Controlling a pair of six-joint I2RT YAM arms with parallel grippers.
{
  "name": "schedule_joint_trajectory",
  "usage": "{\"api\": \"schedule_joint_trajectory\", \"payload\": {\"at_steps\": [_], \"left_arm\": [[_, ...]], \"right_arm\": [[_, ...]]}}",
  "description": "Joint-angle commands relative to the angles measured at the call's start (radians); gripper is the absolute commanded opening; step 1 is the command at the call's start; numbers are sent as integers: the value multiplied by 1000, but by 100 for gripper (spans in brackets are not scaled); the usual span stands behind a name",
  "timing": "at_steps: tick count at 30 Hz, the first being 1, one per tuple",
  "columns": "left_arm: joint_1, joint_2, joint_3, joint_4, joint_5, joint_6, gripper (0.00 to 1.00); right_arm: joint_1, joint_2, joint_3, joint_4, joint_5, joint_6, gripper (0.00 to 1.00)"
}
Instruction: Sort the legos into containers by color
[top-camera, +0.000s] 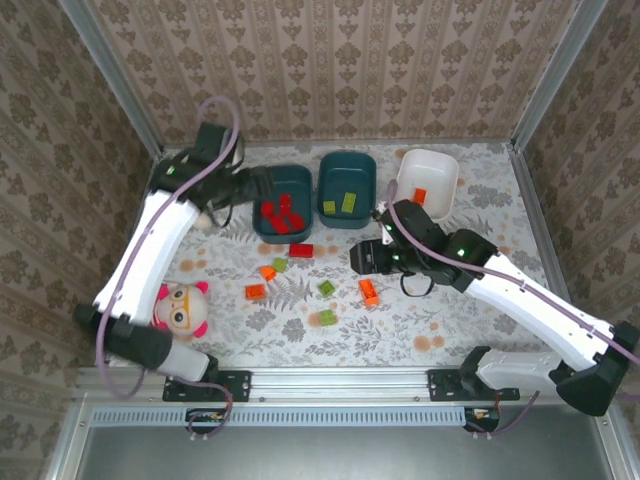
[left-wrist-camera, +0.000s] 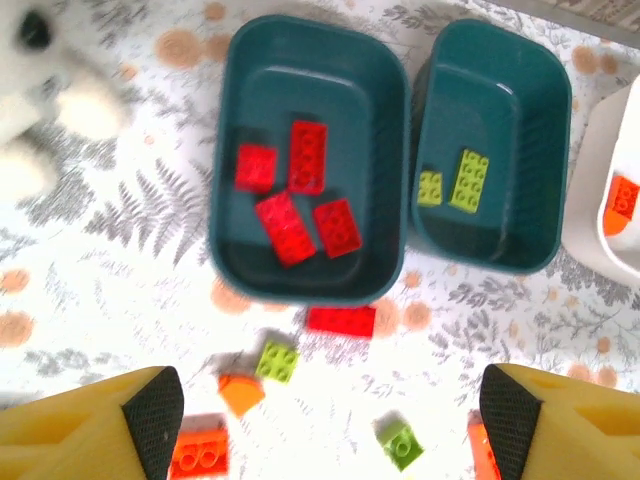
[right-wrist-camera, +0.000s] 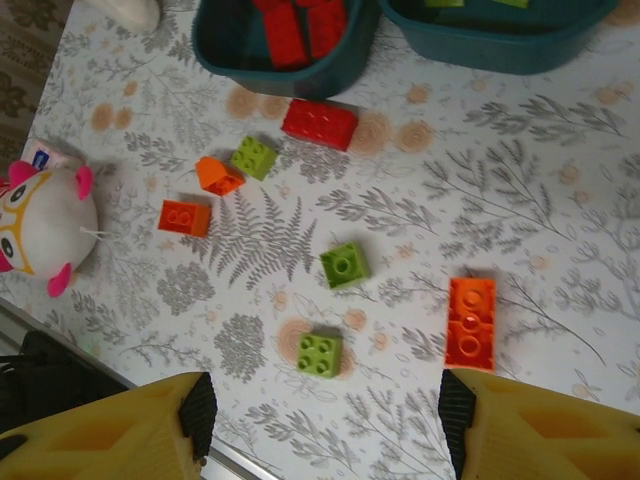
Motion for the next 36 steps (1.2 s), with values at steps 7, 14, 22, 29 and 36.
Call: {"api": "schedule_joint_trajectory", "payload": {"at_steps": [7,14,22,29,36], "left_arm": [[7,-542,-471,-100,-39,-121,90],[7,-889,-486,-337,-105,-174,90],[7,-1002,-383,-522,-76,-156,90],[8,-1034,-333,-591,-51,-139,89],[7,-1038,-317,-597,-41,-139,88]], "right_arm": [[226,371,229,34,92,49,79],[365,781,558,-58,124,244,91],[395,1084,812,-101,211,426,99],[388,1254,952,-98,250,400,94],[363,1342,1009,-118,284,392,87]]}}
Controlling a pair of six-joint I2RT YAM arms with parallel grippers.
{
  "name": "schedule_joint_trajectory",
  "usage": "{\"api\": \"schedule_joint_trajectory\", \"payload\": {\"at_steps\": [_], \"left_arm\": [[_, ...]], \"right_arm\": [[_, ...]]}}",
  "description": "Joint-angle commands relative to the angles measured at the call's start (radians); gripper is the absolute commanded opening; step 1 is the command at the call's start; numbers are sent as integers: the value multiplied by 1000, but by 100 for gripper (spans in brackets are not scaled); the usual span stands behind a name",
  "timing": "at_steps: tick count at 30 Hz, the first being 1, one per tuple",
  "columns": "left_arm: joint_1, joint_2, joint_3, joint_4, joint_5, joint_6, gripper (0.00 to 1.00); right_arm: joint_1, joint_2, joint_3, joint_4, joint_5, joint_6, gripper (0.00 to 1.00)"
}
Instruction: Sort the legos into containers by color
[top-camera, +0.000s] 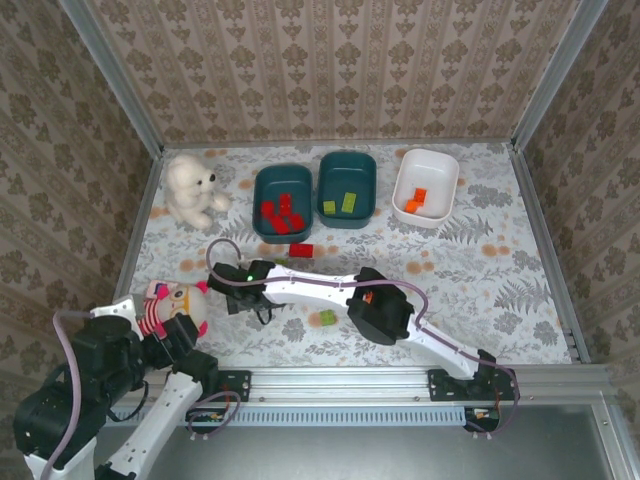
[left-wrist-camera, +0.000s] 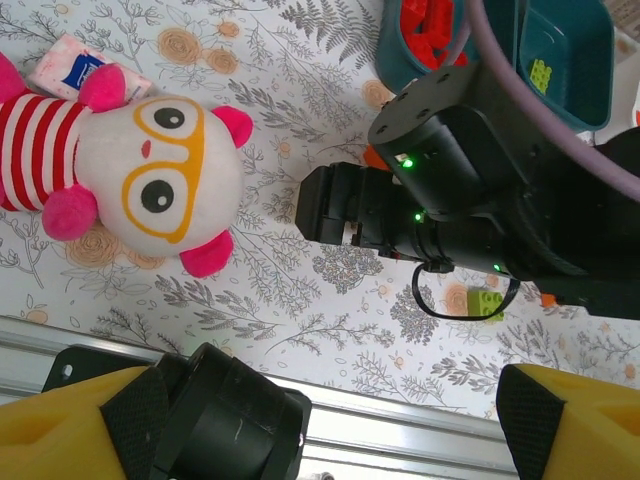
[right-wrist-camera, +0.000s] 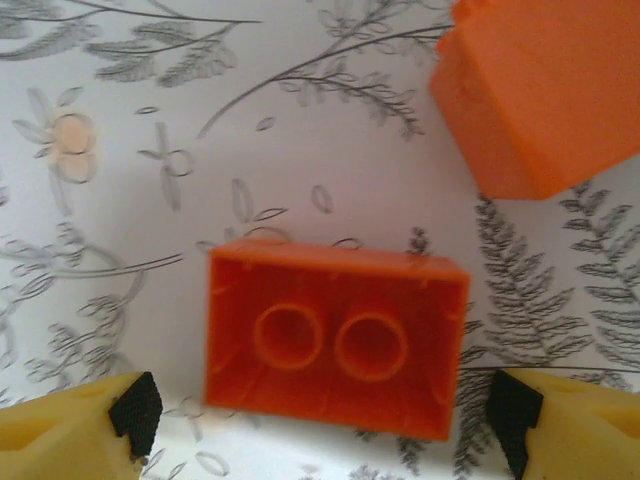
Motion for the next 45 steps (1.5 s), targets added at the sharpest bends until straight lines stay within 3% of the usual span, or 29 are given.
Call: {"api": "schedule_joint_trajectory", "payload": {"at_steps": [1,5,14,22,28,32,36,40,45], "left_arm": [[1,-8,22,-51,18,11,89],[1,-8,9,-34,39,11,88],[1,-11,-3,-1,56,25,88],[1,-16,-34,39,57,34,88],[1,30,-130,196,128,36,88],[1,104,-253,401,224,16,85],[-14,241,-315,615,253,-4,83],[-98,422,-298,773,207,15,84],[-211,671,-226,926,164,17,84]], "right_arm": [[-19,45,45,-24,53,-8,86],[-33,89,99,-34,49,-30,82],[-38,68,102,-4,18,-60,57],[-32,-106,-36,50,2,-94,49],[-69,-363,-260,66,44,-126,48],[-187,-602,-474,77,75,-162,48],[-402,-786,-627,90,55,-237,48],[-644,-825,-669,111,-41,-313,48],[-886,-733,-600,130,-135,-307,48]]}}
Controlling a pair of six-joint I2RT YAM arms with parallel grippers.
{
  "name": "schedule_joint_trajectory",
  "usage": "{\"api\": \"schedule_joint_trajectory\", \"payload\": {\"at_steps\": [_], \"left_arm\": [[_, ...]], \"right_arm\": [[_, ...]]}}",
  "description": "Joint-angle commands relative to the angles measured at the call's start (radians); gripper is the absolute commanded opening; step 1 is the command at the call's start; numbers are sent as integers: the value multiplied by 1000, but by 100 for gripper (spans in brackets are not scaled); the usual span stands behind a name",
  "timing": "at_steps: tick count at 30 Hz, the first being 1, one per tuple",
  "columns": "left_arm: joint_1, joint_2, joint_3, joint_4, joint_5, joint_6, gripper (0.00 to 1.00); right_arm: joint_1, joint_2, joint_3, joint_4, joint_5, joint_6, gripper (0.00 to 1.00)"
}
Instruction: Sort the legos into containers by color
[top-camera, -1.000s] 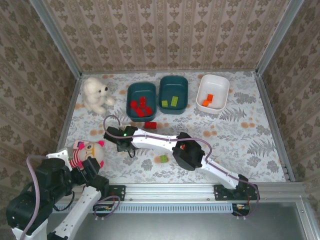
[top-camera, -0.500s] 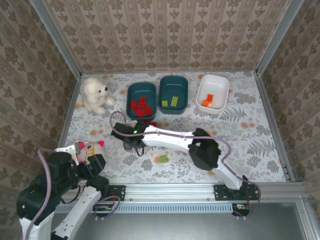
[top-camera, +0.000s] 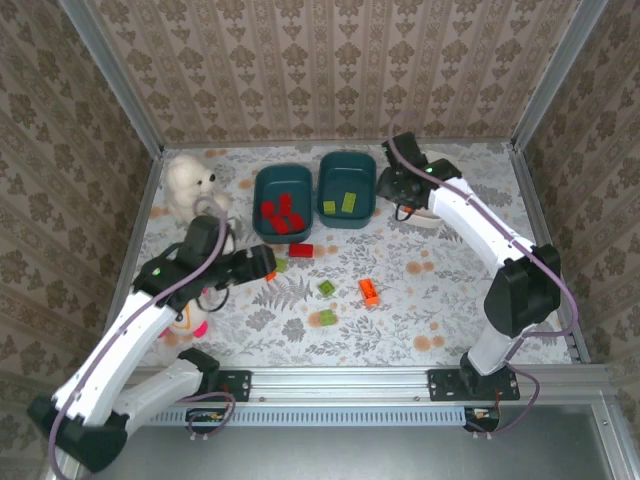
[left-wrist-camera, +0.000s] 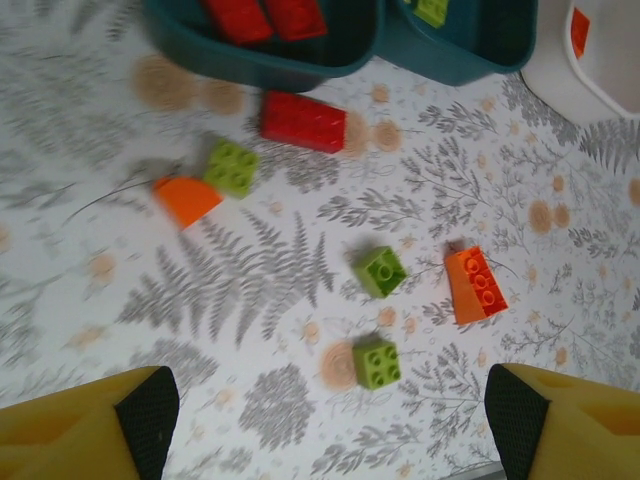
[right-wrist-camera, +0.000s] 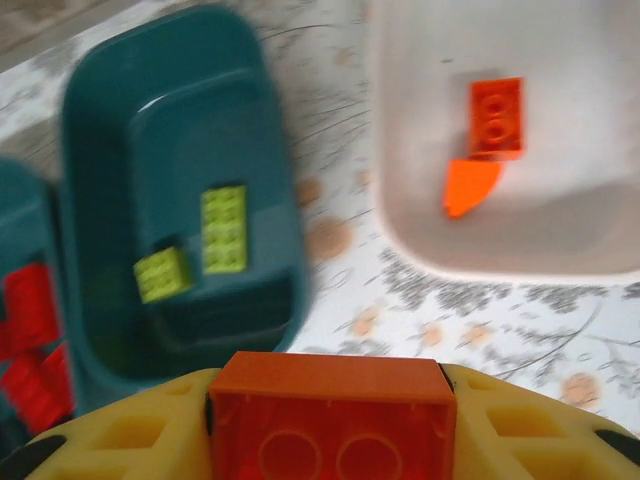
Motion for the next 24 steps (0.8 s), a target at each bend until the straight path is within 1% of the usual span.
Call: {"api": "schedule_joint_trajectory", "payload": {"at_steps": [1,4,6,10,15,17,19,22,24], "left_arm": [[-54,127,69,182,-31,8,84],[-84,240,127,235,-32,8,84],[-96,305,176,247,-24,22,84],[-103,385,237,253,-6,48,84],[-104,413,236,270,16,50,84],[-103,410,230,269,20,52,84],[-103,404,227,262,20,59,84],[-104,393,225,252,20,65,84],[-104,383,219,248,23,65,84]], "right_arm": [[-97,87,49,-1,-86,1,48],[-179,164,92,-22,-65,132,48],[-226,203,97,-11,-70,248,48],[-263,274,108,13,-67,444,48],[-269,342,141,-62,-32,702,49],[-269,357,140,-66,-22,793,48],[-268,378,158,-76,-9,863,49],[-267,414,213,-153,19,965,50],[-267,423,221,-157,38,1023,50]]}}
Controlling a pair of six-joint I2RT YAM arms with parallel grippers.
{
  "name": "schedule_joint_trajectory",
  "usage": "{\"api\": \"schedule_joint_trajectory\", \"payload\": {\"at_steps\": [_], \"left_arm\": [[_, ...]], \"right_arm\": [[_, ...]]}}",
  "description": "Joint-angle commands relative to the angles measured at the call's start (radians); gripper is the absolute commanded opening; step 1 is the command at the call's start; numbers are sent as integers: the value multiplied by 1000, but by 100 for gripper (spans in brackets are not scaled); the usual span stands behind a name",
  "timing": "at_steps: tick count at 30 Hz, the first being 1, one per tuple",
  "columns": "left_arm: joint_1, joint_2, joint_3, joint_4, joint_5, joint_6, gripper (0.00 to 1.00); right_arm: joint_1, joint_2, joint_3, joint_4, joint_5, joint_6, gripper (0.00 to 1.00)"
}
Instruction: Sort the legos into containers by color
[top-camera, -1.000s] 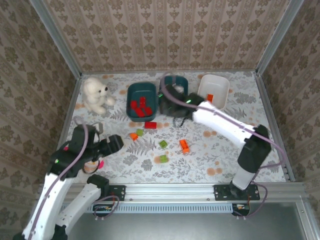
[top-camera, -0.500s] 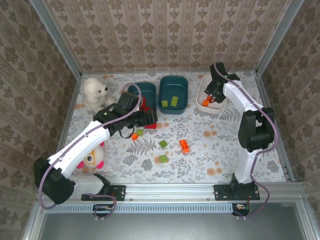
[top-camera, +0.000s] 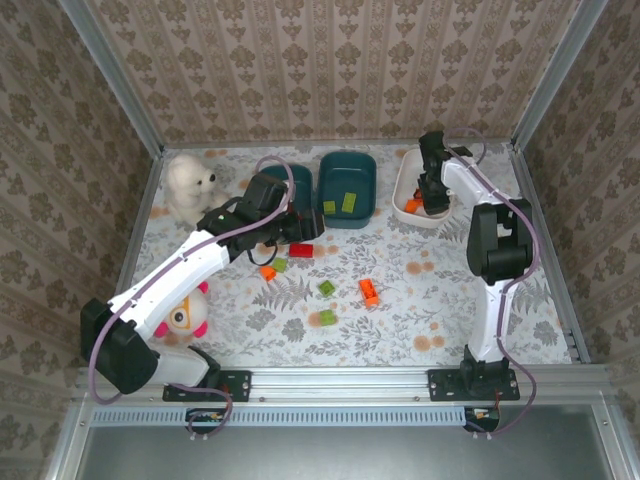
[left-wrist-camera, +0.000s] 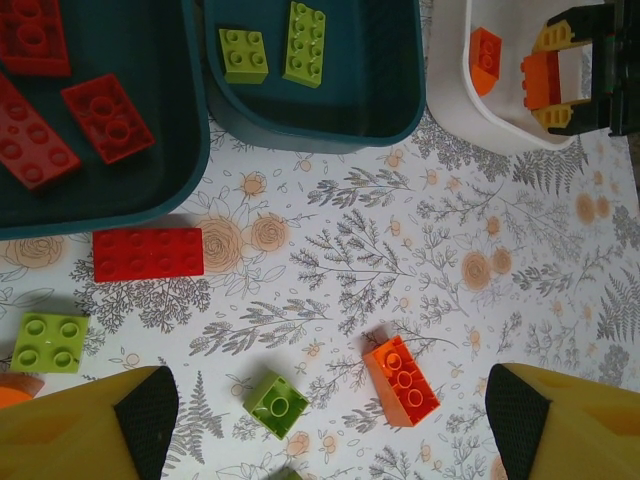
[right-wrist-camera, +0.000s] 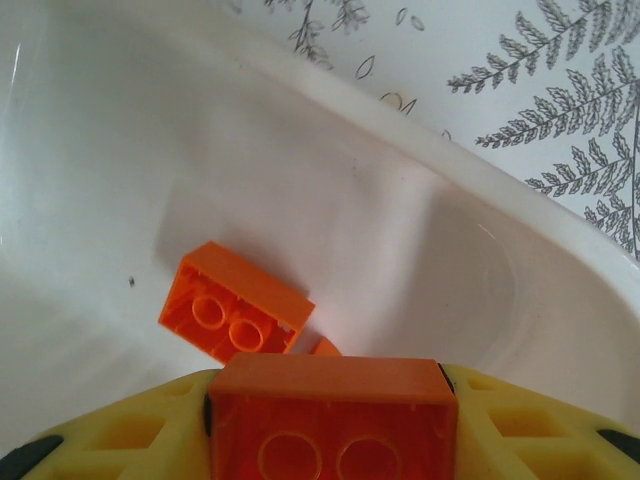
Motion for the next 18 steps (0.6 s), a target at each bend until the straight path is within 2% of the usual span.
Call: {"api": "schedule_joint_trajectory", "payload": {"at_steps": [1,9,11,15,18], "left_arm": [[-7,-31,4,-5,15,27,84],[-1,-71,-10,-31,16,39,84],[2,-82,-13,-39,15,43,84],[8,-107,-28,-55,11,45,84],[11,-125,-39,-65,8,43,84]], "right_arm": [[7,29,42,-79,59,198,50],[10,100,104,-134,50,347,53],[10,110,117,-133,45,360,59],[10,131,190,-163,44,340,78],[15,130,242,-180,47,324,85]]}}
